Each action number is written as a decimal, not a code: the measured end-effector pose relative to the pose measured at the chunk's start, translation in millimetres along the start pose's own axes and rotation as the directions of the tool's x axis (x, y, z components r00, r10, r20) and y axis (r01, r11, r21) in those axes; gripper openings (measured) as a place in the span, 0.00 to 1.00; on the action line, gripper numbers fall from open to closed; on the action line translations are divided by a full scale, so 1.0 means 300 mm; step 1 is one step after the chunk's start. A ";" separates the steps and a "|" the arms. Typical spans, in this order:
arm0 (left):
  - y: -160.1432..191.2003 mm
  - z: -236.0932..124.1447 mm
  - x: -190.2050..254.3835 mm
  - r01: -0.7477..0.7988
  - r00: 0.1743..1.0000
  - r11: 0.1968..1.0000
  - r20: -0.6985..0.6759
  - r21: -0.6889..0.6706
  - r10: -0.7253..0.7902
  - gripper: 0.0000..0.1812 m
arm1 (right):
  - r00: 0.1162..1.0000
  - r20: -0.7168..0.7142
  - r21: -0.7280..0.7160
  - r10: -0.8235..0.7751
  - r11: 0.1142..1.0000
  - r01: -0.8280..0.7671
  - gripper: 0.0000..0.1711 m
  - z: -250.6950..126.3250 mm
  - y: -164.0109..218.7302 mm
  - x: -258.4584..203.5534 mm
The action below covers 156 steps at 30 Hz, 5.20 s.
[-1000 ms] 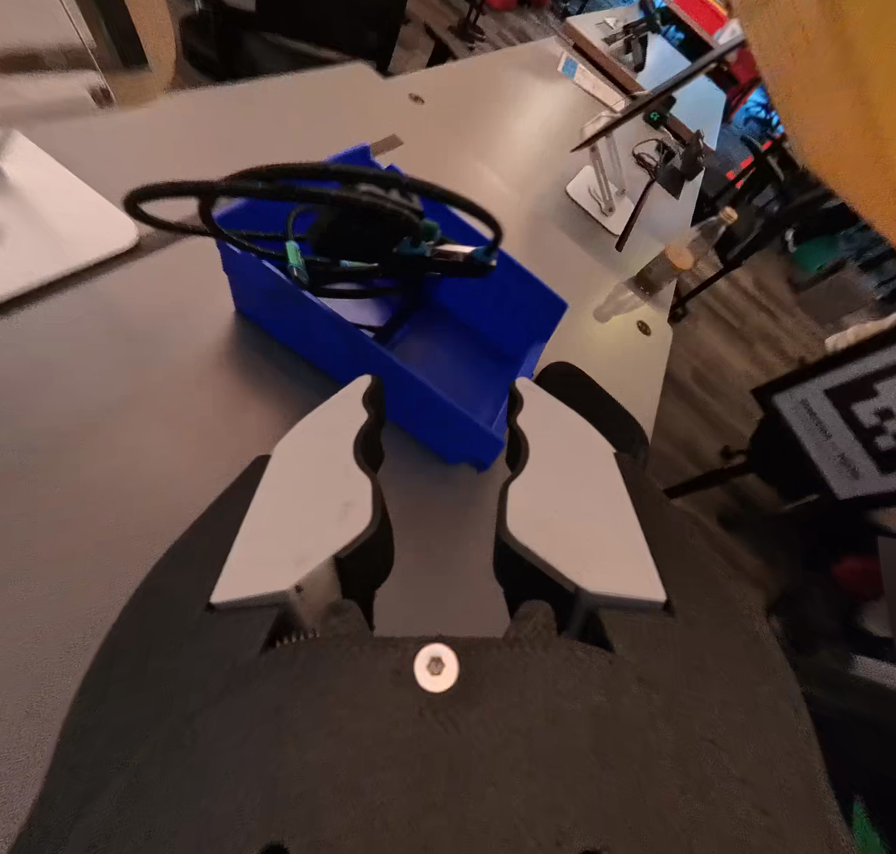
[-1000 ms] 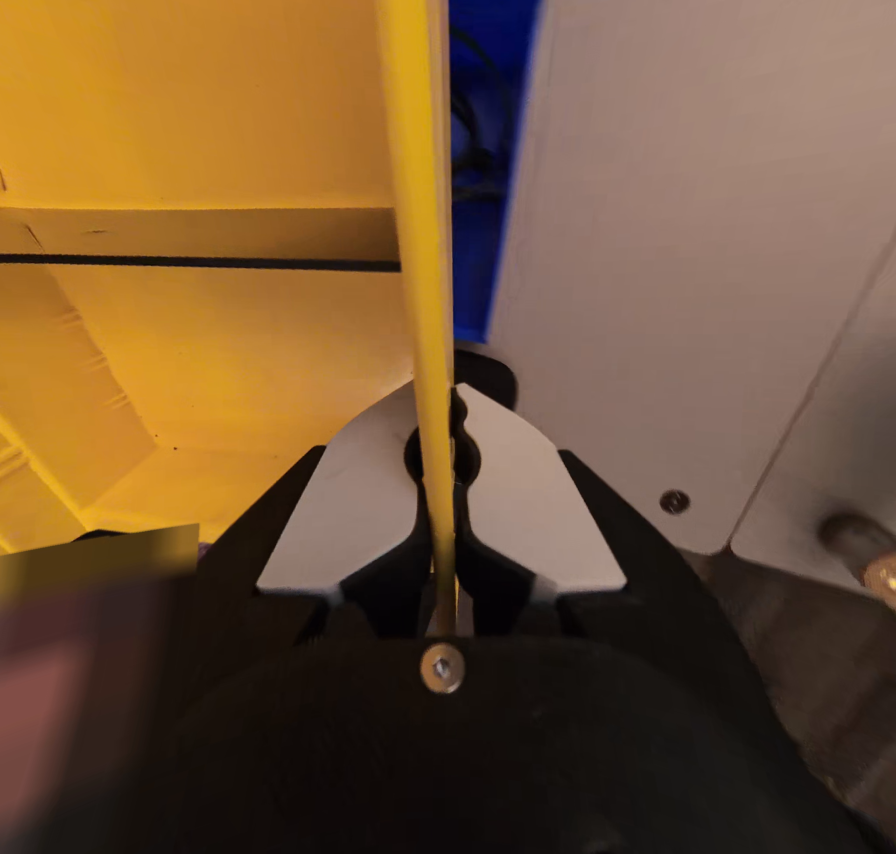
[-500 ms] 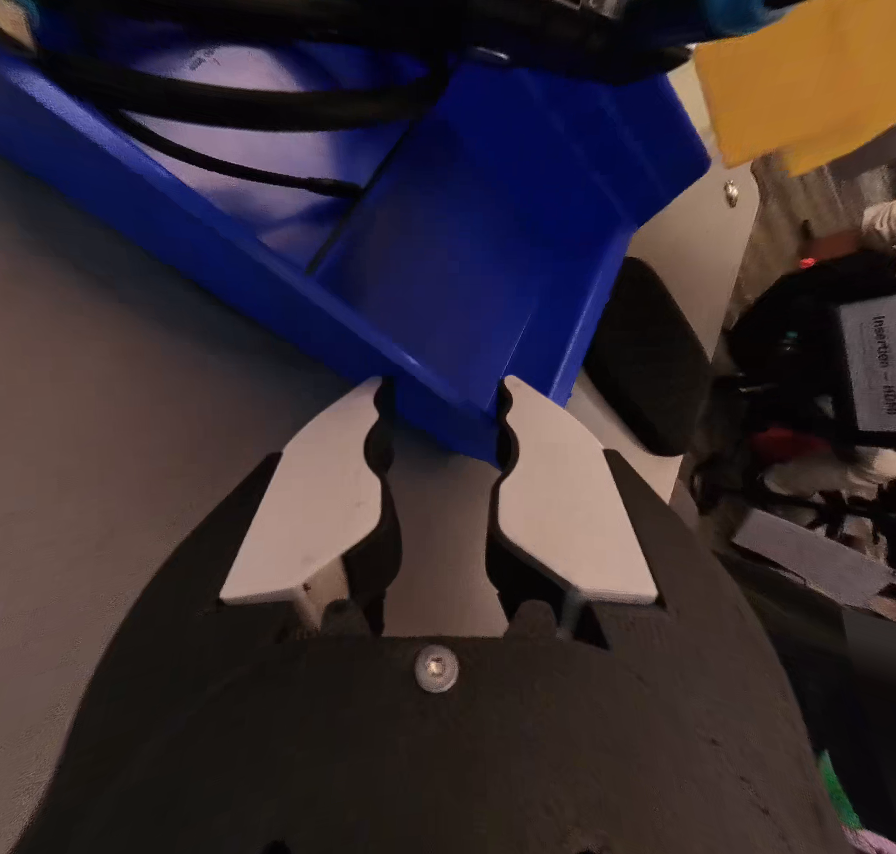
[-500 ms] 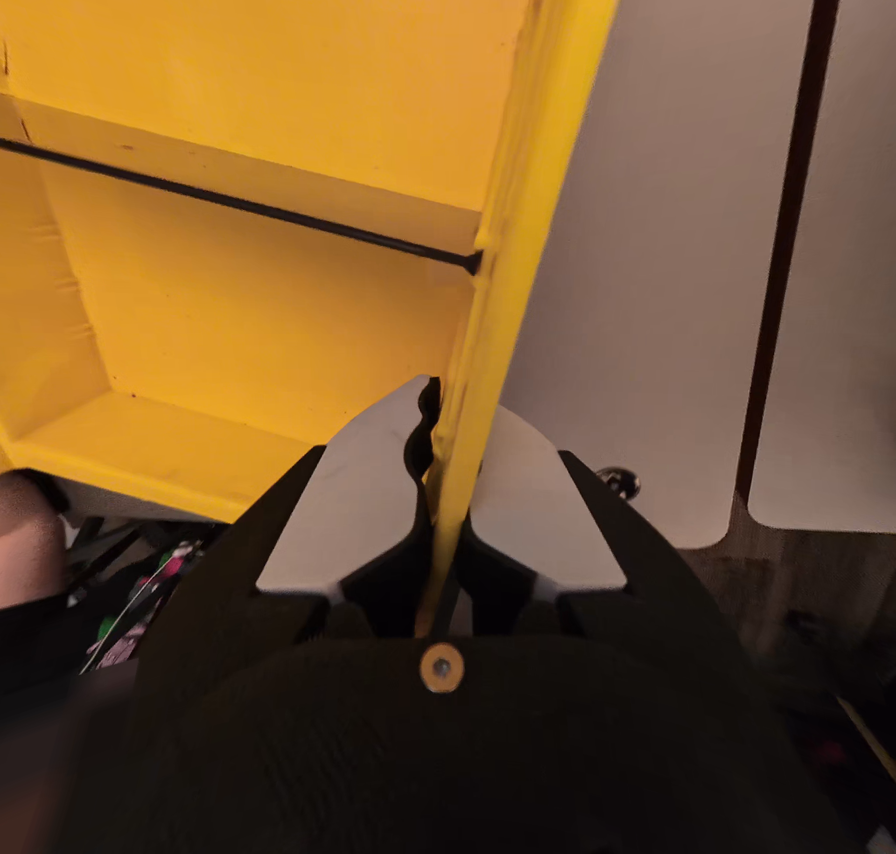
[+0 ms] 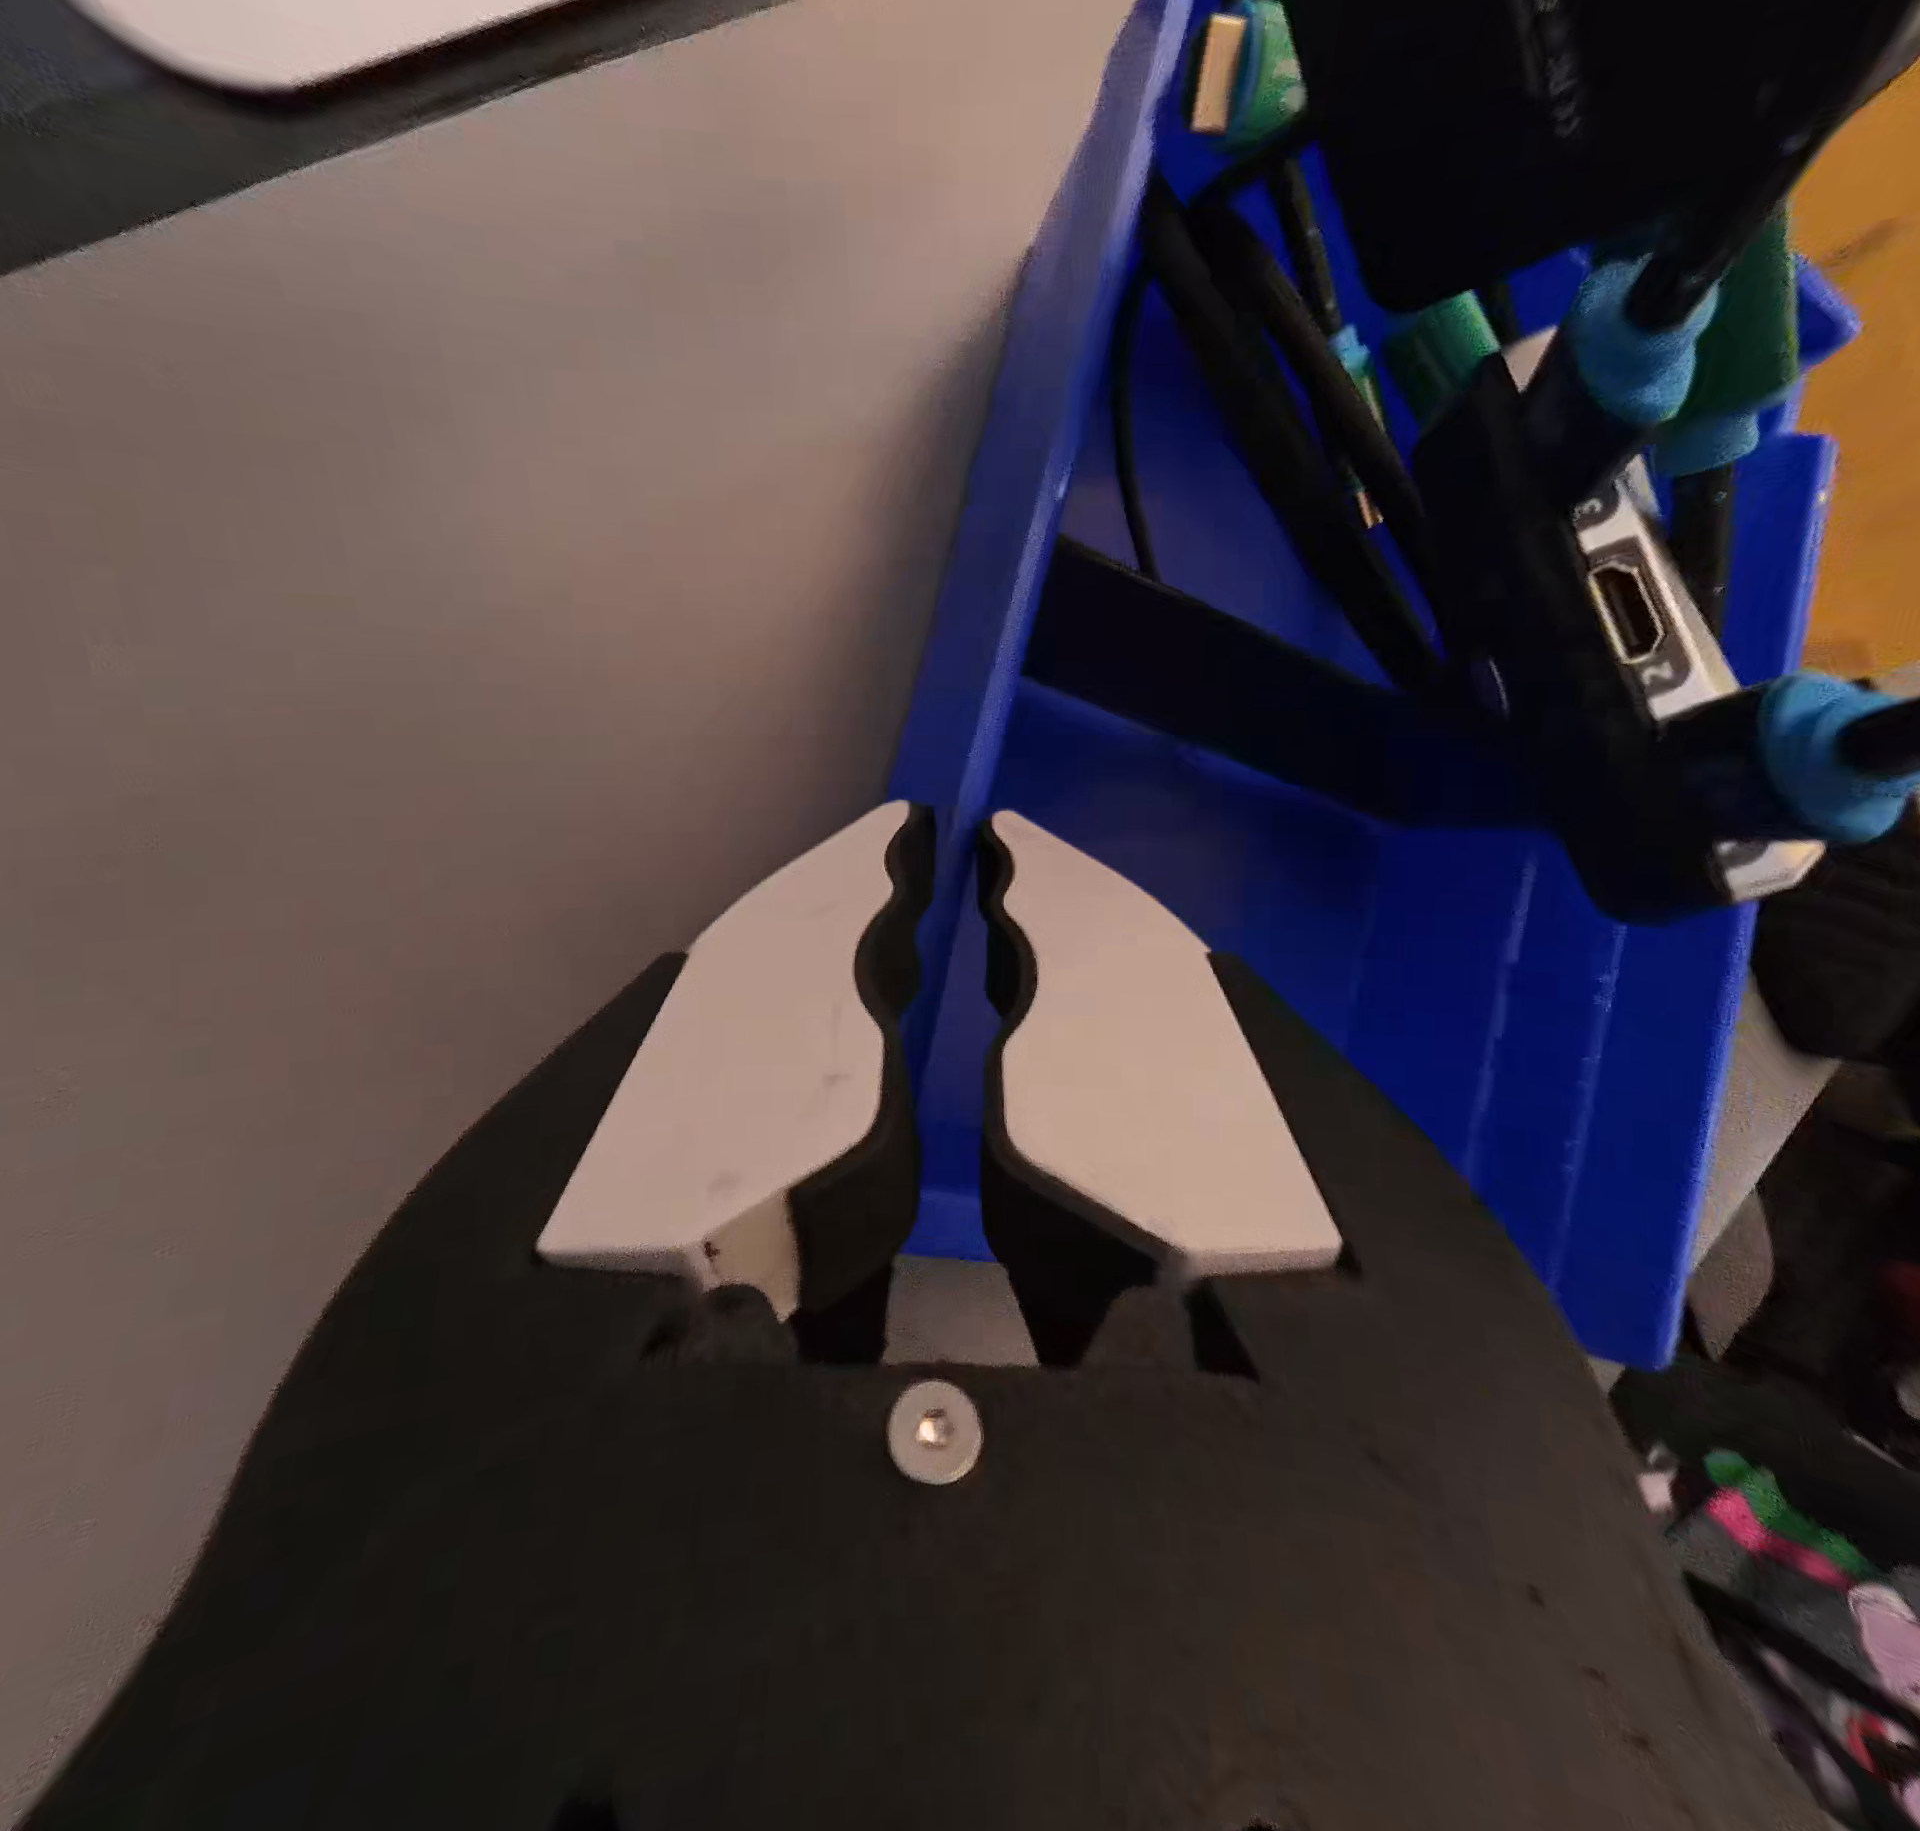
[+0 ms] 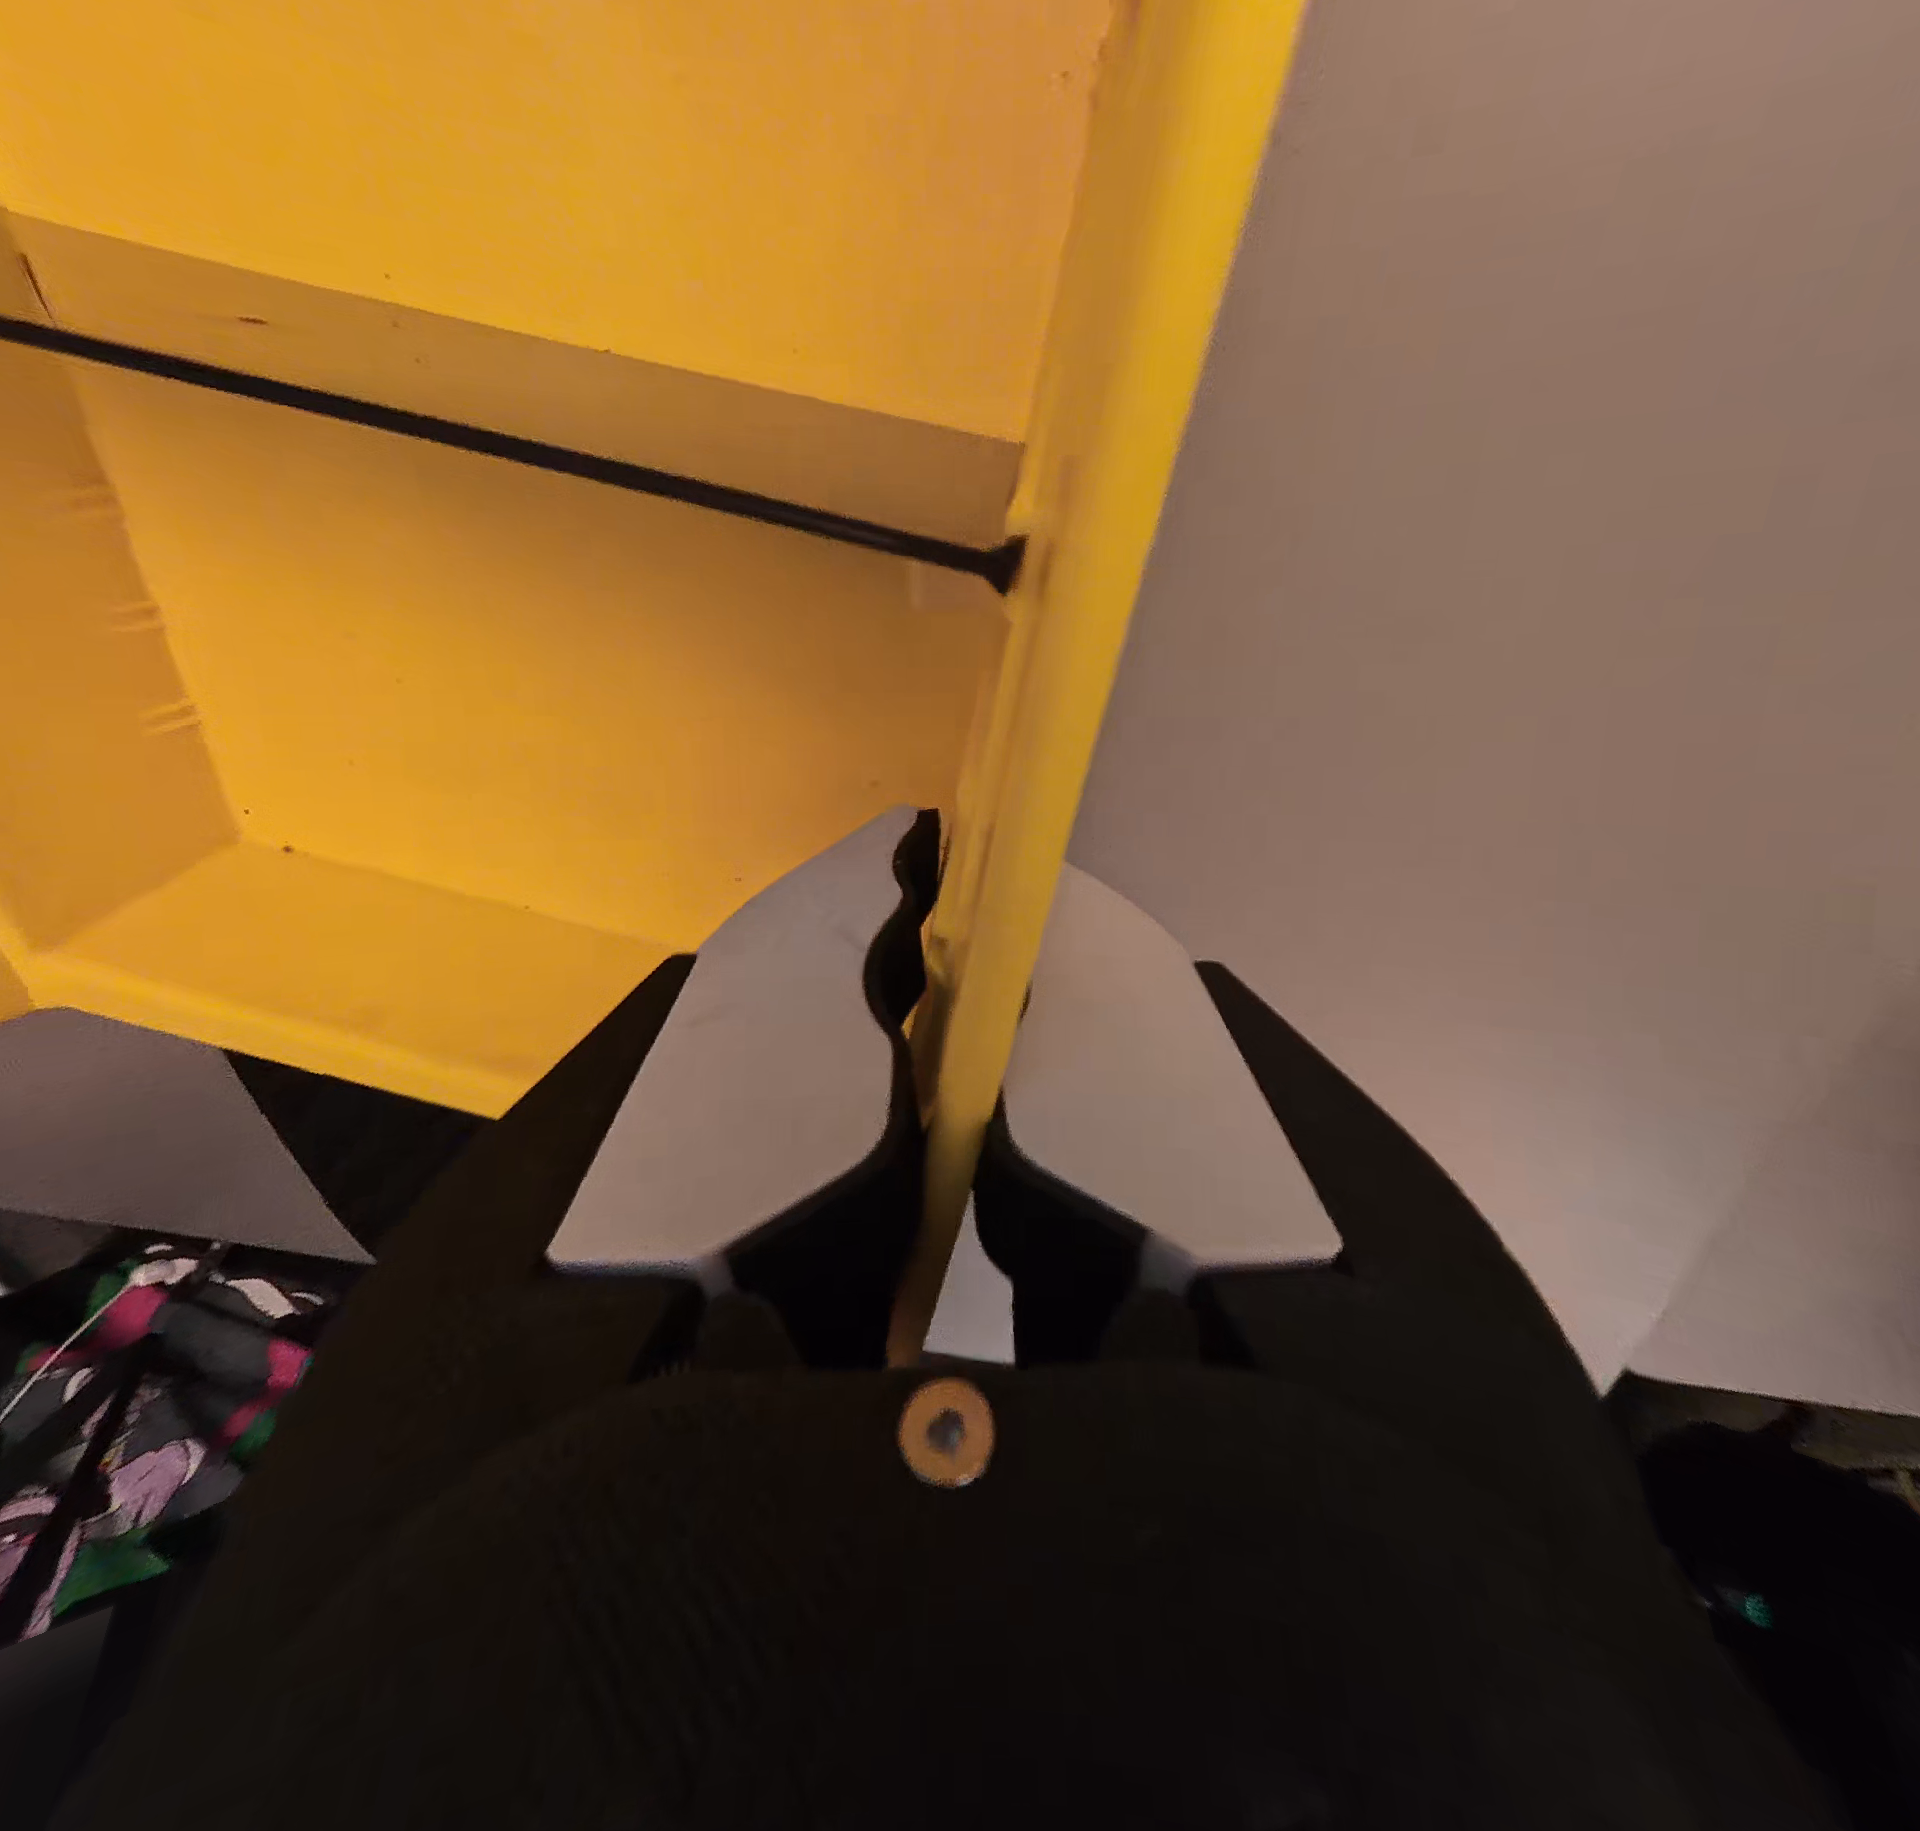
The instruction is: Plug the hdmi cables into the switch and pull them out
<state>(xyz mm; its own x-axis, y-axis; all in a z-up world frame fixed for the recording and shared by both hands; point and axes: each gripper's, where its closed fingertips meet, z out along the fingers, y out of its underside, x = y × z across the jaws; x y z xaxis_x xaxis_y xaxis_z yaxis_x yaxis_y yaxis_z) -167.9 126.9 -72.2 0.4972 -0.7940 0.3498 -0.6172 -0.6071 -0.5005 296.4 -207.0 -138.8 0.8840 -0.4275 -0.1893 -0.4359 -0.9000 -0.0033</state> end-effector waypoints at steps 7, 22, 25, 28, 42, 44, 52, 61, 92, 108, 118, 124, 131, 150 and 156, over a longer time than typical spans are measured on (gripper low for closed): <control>0.174 -0.232 -0.263 0.230 0.973 0.971 0.014 0.059 -0.231 0.04 | 0.997 -0.033 -0.009 -0.077 0.997 0.077 0.02 0.025 -0.062 -0.134; 0.447 -0.553 -0.575 0.552 0.788 0.767 0.097 0.326 -0.608 0.04 | 0.989 -0.037 0.052 0.140 0.989 -0.138 0.03 0.001 -0.088 -0.017; 0.453 -0.551 -0.560 0.548 0.799 0.777 0.080 0.310 -0.596 0.05 | 0.995 -0.046 0.059 0.084 0.995 -0.081 0.02 0.000 -0.089 -0.011; 0.472 -0.533 -0.498 0.528 0.831 0.821 0.067 0.217 -0.553 0.05 | 0.998 -0.046 0.066 0.049 0.997 -0.046 0.02 0.000 -0.090 -0.012; 0.514 -0.550 -0.474 0.505 0.839 0.846 0.135 0.171 -0.528 0.04 | 0.991 -0.042 0.061 -0.126 0.990 0.128 0.03 -0.004 -0.126 0.010; 0.516 -0.555 -0.482 0.508 0.834 0.843 0.142 0.179 -0.533 0.04 | 0.983 -0.045 0.058 -0.176 0.982 0.178 0.03 -0.004 -0.128 0.012; 0.516 -0.556 -0.485 0.506 0.833 0.845 0.153 0.174 -0.531 0.04 | 0.959 -0.046 0.077 -0.278 0.957 0.281 0.03 0.004 -0.121 -0.027; 0.516 -0.556 -0.486 0.500 0.837 0.848 0.152 0.177 -0.526 0.04 | 0.995 -0.049 0.055 -0.083 0.995 0.086 0.03 0.010 -0.097 -0.049; 0.509 -0.578 -0.493 0.516 0.834 0.826 0.086 0.228 -0.545 0.05 | 0.990 -0.045 0.083 0.137 0.988 -0.133 0.03 0.005 -0.085 -0.015; 0.385 -1.025 -0.406 0.235 0.814 0.615 0.192 0.753 -0.547 0.09 | 0.922 -0.388 0.456 0.006 0.870 0.186 0.23 -0.357 -0.163 -0.024; 0.290 -1.130 -0.286 0.026 0.886 0.522 0.222 0.852 -0.407 0.13 | 0.765 -0.580 0.713 -0.281 0.279 0.643 0.31 -0.660 -0.294 -0.726; 0.231 -1.090 -0.214 -0.130 0.919 0.594 0.322 0.794 -0.228 0.17 | 0.694 -0.555 0.728 -0.459 0.136 0.672 0.29 -0.608 -0.302 -1.100; 0.070 -0.944 -0.106 -0.243 0.892 0.719 0.442 0.652 -0.099 0.22 | 0.661 -0.541 0.790 -0.520 -0.046 0.611 0.28 -0.707 -0.243 -1.295; 0.040 -0.691 -0.526 -0.461 0.183 0.140 0.060 -0.876 0.981 0.29 | 0.586 -0.555 0.802 -0.590 -0.192 0.566 0.27 -0.667 -0.278 -1.188; 0.091 -0.626 -0.628 -0.402 0.092 -0.116 -0.166 -0.908 0.982 0.22 | 0.571 -0.579 0.775 -0.582 -0.176 0.607 0.27 -0.640 -0.296 -1.188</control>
<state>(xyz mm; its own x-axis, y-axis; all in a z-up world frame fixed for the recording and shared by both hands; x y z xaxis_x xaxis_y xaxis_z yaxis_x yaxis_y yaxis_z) -393.0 253.7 -3.1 -0.6614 -0.6747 -0.3275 -0.6820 0.3594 0.6370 52.5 8.8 117.4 0.8560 0.2303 0.4628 0.4825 -0.0346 -0.8752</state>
